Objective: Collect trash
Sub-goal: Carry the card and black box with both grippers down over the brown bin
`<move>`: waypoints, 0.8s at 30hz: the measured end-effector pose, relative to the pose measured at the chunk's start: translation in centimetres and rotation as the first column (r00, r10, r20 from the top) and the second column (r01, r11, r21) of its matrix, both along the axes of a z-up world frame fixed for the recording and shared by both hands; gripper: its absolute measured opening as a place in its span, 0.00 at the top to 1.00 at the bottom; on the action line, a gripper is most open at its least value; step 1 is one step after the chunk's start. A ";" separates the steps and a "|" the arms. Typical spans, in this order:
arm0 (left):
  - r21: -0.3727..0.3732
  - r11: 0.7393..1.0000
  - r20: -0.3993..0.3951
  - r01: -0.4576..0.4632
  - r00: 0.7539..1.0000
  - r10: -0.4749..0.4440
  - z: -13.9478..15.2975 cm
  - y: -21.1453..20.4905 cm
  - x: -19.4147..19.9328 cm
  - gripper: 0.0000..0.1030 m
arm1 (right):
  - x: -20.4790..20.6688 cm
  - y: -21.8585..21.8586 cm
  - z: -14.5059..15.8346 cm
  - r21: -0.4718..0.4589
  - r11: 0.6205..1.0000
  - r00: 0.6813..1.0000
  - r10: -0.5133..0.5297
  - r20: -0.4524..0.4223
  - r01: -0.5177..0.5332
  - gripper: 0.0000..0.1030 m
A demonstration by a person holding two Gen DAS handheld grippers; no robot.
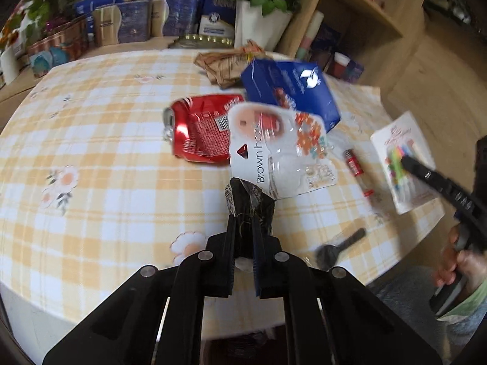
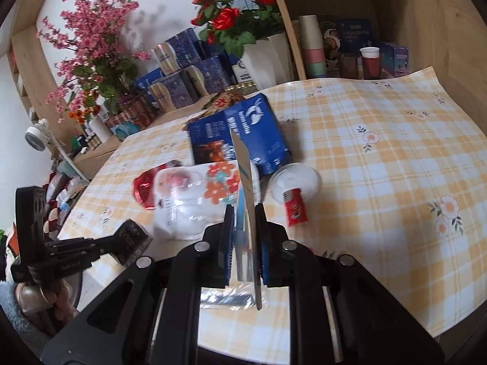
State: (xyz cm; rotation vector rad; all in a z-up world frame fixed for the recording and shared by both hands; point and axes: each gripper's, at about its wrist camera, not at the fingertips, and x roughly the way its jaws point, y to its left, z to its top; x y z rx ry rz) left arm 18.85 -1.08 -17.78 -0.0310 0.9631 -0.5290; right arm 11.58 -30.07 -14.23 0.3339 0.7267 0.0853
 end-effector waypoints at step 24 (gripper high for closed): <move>-0.027 0.973 0.008 0.229 0.973 -0.229 -4.4 1.0 -16.7 0.91 | -13.2 5.7 -3.6 0.062 0.996 0.995 0.068 -0.078 -0.063 0.83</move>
